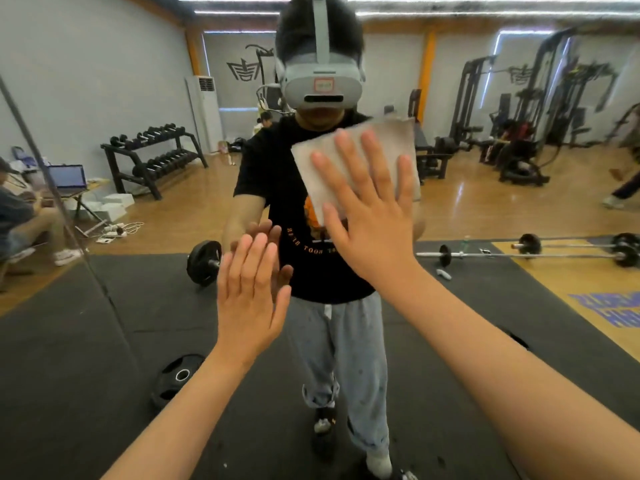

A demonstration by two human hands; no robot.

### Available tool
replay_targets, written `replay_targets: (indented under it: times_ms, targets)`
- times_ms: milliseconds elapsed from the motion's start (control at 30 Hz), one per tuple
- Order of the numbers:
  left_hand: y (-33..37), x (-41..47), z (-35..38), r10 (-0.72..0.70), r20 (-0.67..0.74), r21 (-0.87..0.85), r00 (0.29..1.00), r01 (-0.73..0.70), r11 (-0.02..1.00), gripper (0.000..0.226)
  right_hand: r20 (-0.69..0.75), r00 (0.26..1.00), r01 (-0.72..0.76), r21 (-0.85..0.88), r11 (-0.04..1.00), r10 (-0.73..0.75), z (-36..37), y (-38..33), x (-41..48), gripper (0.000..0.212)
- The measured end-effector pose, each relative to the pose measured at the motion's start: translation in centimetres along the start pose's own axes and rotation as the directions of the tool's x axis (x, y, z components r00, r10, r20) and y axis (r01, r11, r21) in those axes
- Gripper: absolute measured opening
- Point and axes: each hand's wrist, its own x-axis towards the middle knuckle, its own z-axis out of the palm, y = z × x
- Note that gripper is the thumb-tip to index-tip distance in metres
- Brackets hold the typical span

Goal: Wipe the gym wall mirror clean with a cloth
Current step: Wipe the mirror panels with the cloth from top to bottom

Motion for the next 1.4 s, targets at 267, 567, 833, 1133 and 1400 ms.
replay_targets:
  times_ms: [267, 567, 833, 1133, 1400]
  targets:
    - [-3.3, 0.7, 0.6, -0.056, 0.014, 0.083, 0.998, 0.055, 0.995, 0.068, 0.077, 0.995, 0.069, 0.003, 0.998, -0.069, 2.3, -3.2, -3.2, 0.05]
    - [-2.3, 0.9, 0.4, -0.112, 0.006, 0.016, 0.994, 0.112, 0.994, 0.065, 0.227, 0.949, 0.239, -0.057, 0.969, -0.221, 5.7, -4.1, -15.1, 0.059]
    - [5.8, -6.4, 0.9, 0.016, 0.174, -0.167, 0.985, 0.013, 0.986, 0.07, 0.253, 0.902, 0.362, 0.003, 0.932, -0.35, 5.9, -0.2, -20.6, 0.065]
    - [9.7, -6.1, 4.9, 0.068, 0.238, -0.08, 0.969, -0.05, 0.996, 0.076, 0.282, 0.853, 0.477, -0.077, 0.876, -0.44, 3.3, 11.5, -24.7, 0.06]
    - [10.5, -6.6, 6.8, 0.0, 0.167, 0.067, 0.986, -0.011, 0.998, 0.079, 0.306, 0.857, 0.469, -0.125, 0.875, -0.416, -1.8, 25.0, -27.6, 0.052]
